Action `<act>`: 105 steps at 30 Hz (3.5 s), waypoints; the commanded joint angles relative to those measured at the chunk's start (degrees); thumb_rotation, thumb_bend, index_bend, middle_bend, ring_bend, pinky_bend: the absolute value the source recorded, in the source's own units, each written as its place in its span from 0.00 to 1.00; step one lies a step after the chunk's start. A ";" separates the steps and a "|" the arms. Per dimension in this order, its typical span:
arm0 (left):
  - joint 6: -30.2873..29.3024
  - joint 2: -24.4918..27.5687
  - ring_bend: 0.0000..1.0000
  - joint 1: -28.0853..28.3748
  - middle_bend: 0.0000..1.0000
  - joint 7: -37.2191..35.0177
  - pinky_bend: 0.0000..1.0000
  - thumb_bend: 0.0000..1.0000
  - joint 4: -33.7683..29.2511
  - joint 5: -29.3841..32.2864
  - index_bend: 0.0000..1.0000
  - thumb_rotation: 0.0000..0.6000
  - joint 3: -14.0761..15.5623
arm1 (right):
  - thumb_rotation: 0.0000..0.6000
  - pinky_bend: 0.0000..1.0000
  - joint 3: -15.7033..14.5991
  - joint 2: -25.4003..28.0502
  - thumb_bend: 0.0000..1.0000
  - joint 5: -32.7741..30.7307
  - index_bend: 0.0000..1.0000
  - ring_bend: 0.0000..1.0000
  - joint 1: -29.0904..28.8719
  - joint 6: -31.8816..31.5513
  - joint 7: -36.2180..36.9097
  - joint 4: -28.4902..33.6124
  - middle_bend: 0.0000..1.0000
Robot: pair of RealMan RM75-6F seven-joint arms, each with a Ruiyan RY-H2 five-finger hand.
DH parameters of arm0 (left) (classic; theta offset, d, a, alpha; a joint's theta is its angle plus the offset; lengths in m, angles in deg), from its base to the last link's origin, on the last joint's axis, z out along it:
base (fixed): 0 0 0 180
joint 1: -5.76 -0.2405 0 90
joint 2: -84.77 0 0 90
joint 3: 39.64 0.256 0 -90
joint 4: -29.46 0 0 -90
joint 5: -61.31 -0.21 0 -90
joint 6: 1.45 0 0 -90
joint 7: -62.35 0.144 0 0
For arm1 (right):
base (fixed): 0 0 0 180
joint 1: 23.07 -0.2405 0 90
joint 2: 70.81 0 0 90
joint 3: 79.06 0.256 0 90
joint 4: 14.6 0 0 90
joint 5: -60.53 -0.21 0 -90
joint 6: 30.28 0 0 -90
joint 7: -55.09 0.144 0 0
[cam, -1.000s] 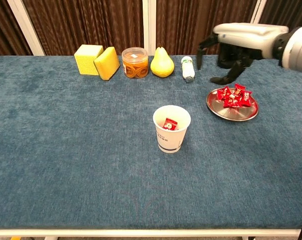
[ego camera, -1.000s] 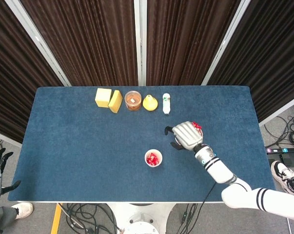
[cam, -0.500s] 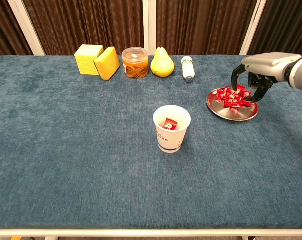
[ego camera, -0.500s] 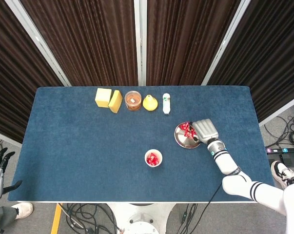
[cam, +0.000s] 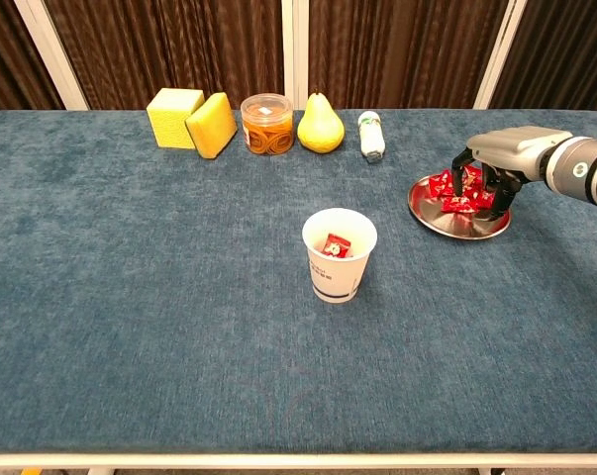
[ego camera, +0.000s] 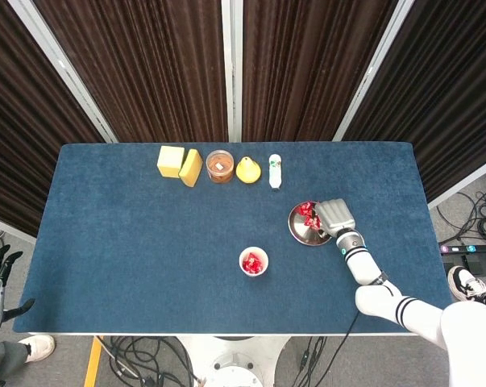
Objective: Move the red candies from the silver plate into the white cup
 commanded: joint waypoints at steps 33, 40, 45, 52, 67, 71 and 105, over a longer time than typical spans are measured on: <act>-0.11 -0.21 0.14 -0.07 0.17 -0.22 0.16 0.00 0.39 0.00 0.22 1.00 -0.10 | 1.00 1.00 3.51 13.74 0.38 18.95 0.56 1.00 2.31 -7.32 11.61 30.59 0.98; -0.37 0.13 0.14 -0.30 0.17 0.05 0.16 0.00 -0.12 0.04 0.22 1.00 -0.01 | 1.00 1.00 1.71 13.45 0.37 24.07 0.56 1.00 1.46 -6.59 13.67 33.98 0.98; -0.61 0.06 0.14 -0.56 0.17 -0.09 0.16 0.00 0.02 0.11 0.22 1.00 0.06 | 1.00 1.00 0.86 11.47 0.37 23.79 0.55 1.00 0.32 -5.18 12.24 32.99 0.98; -0.70 -0.09 0.14 -0.76 0.17 -0.34 0.16 0.00 0.29 0.23 0.22 1.00 0.11 | 1.00 1.00 0.15 9.33 0.32 23.17 0.48 1.00 -0.33 -5.03 10.30 31.66 0.98; -0.79 -0.28 0.14 -0.89 0.17 -0.81 0.16 0.00 0.71 0.13 0.22 1.00 0.08 | 1.00 1.00 3.11 12.68 0.22 19.04 0.39 0.99 1.33 -9.91 9.73 30.04 0.98; -0.72 -0.56 0.14 -0.76 0.17 -0.92 0.16 0.00 0.91 -0.06 0.22 1.00 0.06 | 1.00 1.00 4.09 12.42 0.22 11.56 0.39 1.00 1.23 -9.61 4.96 23.68 0.98; -0.07 -0.73 0.14 -0.74 0.17 -0.88 0.16 0.00 1.33 0.59 0.22 1.00 -0.08 | 1.00 1.00 2.10 -2.26 0.22 -6.36 0.41 0.99 -3.03 2.93 -2.61 -2.16 0.98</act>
